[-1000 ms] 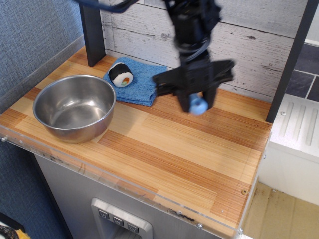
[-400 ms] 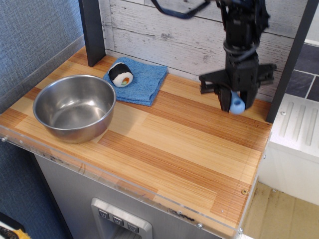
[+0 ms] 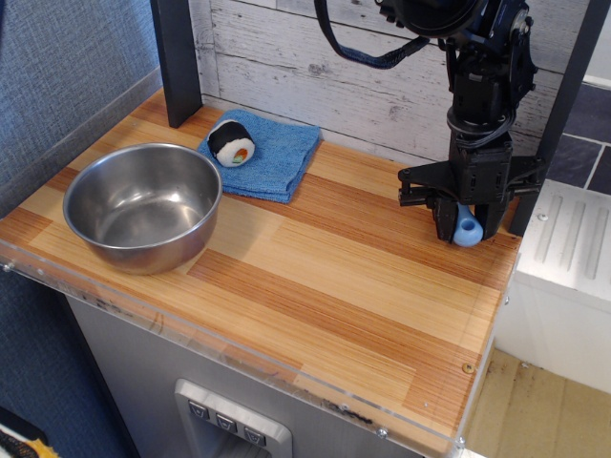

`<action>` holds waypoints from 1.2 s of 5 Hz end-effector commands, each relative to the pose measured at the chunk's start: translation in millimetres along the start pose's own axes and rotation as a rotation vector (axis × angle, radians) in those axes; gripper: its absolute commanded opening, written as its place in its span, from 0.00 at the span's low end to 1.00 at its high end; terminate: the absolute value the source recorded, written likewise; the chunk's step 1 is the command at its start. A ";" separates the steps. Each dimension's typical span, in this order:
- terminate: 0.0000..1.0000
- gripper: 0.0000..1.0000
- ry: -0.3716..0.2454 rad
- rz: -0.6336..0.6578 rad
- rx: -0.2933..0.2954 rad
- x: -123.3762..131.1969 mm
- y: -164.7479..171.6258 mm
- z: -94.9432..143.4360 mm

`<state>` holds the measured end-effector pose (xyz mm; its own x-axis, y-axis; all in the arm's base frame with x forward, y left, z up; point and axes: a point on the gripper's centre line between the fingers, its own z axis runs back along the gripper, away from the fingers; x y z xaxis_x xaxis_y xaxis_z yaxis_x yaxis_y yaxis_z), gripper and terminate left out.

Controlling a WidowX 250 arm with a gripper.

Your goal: Place the spoon on the top-right corner of the counter.

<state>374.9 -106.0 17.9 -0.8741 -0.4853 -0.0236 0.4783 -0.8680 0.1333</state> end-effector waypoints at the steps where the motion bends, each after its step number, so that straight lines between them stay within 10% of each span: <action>1: 0.00 1.00 0.005 0.029 0.032 -1.3 -2.8 15.5; 6: 0.00 1.00 0.059 -0.037 0.095 2.6 1.9 64.2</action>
<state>367.8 -106.9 56.8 -0.8874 -0.4595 -0.0363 0.4460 -0.8759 0.1841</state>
